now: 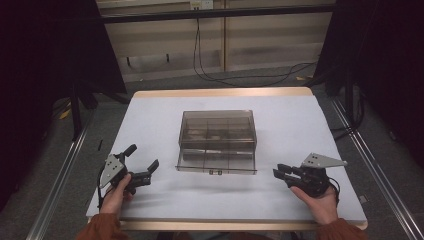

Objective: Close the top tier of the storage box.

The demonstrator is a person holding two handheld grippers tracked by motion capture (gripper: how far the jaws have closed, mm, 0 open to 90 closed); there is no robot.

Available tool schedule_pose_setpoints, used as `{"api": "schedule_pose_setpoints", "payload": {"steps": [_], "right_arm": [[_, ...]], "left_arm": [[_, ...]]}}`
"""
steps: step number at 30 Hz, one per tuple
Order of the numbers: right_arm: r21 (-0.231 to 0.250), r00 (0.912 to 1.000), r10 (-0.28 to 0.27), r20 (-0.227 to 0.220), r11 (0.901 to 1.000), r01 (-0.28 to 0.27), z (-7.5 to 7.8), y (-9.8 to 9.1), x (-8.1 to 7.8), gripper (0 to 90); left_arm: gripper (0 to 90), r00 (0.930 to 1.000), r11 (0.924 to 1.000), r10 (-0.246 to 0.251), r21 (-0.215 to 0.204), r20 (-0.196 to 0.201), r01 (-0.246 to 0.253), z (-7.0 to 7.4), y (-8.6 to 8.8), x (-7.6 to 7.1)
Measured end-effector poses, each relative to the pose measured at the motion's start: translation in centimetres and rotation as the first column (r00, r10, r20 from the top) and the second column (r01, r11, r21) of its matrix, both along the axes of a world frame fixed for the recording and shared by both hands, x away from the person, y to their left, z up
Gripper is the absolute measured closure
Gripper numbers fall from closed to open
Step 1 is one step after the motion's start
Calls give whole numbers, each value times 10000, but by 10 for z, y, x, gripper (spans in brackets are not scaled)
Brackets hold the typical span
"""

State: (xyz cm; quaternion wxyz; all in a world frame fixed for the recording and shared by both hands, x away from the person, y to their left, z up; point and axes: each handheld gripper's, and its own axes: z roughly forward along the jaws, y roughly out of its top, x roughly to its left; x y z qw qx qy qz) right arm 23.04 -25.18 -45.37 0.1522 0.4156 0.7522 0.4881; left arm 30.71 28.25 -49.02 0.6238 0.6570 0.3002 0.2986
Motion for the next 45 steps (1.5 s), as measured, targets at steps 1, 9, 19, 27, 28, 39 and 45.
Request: {"api": "schedule_pose_setpoints", "payload": {"steps": [1,9,19,27,28,39,45], "right_arm": [[53,9997,187,-133,9998,-186,0,3,-1,779],[270,9934,1062,-422,9941,-1051,0,12,-2,892],[213,9839,1690,-584,9855,-1680,-1,27,-5,900],[140,9727,2254,-550,9743,-2250,0,41,-7,900],[140,9727,2254,-550,9743,-2250,0,41,-7,900],[224,9596,2790,-363,9602,-2784,2,55,-11,900],[134,9540,2975,-365,9547,-2972,1,63,-12,900]], "left_arm": [[0,10000,10000,1,5,6,-1,0,0,0],[0,10000,10000,13,-70,19,-12,0,-1,0],[0,10000,10000,15,-74,19,-14,0,-1,0],[0,10000,10000,12,-71,18,-12,0,-1,0],[0,10000,10000,12,-75,16,-12,0,-1,0],[0,10000,10000,14,-76,17,-14,0,-1,0],[0,10000,10000,3,27,18,-3,0,0,0]]}}
